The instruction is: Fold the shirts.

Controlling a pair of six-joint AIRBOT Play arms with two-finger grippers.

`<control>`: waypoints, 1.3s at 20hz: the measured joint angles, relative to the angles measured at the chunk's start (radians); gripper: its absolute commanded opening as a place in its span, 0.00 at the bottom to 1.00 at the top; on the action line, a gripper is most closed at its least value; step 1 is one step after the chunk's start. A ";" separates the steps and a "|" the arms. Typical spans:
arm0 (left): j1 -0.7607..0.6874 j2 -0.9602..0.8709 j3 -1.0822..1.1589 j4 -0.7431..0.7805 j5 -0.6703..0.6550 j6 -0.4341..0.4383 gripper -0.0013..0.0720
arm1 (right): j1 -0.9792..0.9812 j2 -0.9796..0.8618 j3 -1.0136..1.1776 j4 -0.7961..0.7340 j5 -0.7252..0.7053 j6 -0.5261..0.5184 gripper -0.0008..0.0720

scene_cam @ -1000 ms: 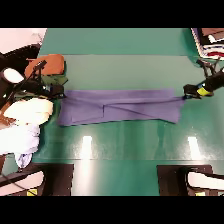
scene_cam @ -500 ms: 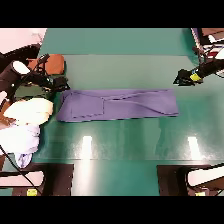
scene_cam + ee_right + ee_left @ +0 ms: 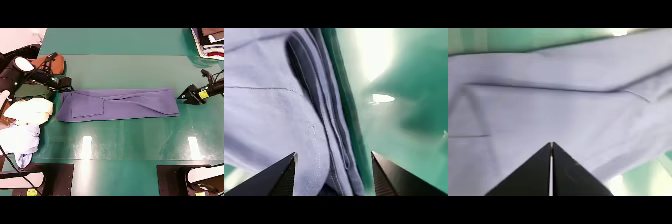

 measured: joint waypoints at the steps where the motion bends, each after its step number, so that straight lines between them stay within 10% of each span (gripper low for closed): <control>1: -0.023 -0.002 0.000 -0.003 0.011 -0.003 0.05 | -0.006 -0.012 -0.015 0.022 0.000 -0.006 0.75; 3: -0.076 -0.013 0.000 -0.006 0.037 -0.026 0.05 | 0.007 -0.037 -0.035 0.057 0.003 -0.020 0.67; 6: -0.159 -0.043 0.000 -0.008 0.081 -0.059 0.05 | 0.054 -0.061 -0.048 0.074 -0.006 -0.042 0.03; 26: -0.493 -0.449 0.320 -0.111 0.212 -0.148 0.05 | 0.396 0.204 0.397 0.267 0.015 0.062 0.03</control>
